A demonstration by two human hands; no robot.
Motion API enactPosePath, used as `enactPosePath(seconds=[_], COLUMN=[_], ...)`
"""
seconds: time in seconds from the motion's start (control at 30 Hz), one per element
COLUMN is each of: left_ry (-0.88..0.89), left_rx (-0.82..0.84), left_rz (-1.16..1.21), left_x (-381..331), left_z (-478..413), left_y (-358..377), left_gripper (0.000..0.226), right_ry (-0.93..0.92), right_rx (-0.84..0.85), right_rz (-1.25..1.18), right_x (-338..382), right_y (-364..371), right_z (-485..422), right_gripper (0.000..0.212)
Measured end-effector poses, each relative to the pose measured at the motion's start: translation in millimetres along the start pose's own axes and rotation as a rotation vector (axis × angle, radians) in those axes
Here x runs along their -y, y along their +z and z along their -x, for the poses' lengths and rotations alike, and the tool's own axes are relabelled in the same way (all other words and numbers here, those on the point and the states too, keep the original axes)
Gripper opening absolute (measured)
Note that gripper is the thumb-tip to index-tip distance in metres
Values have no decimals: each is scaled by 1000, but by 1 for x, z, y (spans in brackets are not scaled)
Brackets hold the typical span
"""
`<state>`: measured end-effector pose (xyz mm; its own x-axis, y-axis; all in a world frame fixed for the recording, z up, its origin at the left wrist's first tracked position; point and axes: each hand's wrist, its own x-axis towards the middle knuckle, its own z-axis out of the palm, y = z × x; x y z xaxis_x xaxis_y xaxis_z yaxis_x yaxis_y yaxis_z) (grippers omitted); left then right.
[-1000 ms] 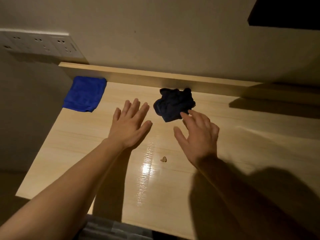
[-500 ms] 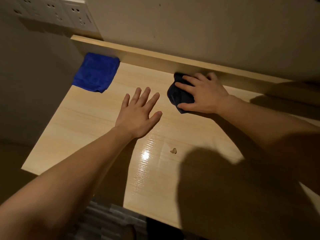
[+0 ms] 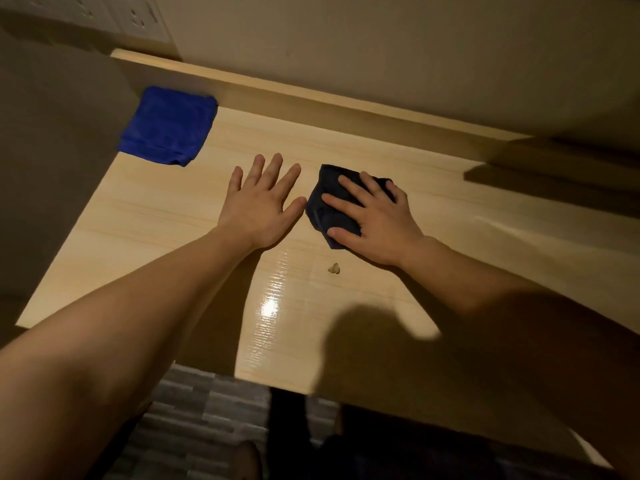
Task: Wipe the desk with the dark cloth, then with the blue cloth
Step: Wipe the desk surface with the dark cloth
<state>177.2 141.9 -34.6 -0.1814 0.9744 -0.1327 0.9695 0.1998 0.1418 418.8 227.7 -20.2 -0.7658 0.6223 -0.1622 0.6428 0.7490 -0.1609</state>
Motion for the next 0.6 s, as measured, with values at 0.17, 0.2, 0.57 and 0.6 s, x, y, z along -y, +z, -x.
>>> enactPosePath(seconds=[0.17, 0.2, 0.57, 0.6], left_ry=[26, 33, 151, 160], left_rx=[-1, 0, 0, 10], left_rz=[31, 42, 91, 67], left_x=[0, 1, 19, 20], left_z=[1, 2, 55, 60], left_y=[-3, -4, -2, 2], left_gripper=[73, 73, 66, 67], right_ry=[40, 50, 98, 98], right_rx=[-3, -2, -14, -21], right_rz=[-13, -16, -76, -87], right_x=[31, 37, 121, 127], right_y=[14, 17, 44, 46], right_z=[40, 47, 123, 128], right_gripper=[62, 61, 55, 54])
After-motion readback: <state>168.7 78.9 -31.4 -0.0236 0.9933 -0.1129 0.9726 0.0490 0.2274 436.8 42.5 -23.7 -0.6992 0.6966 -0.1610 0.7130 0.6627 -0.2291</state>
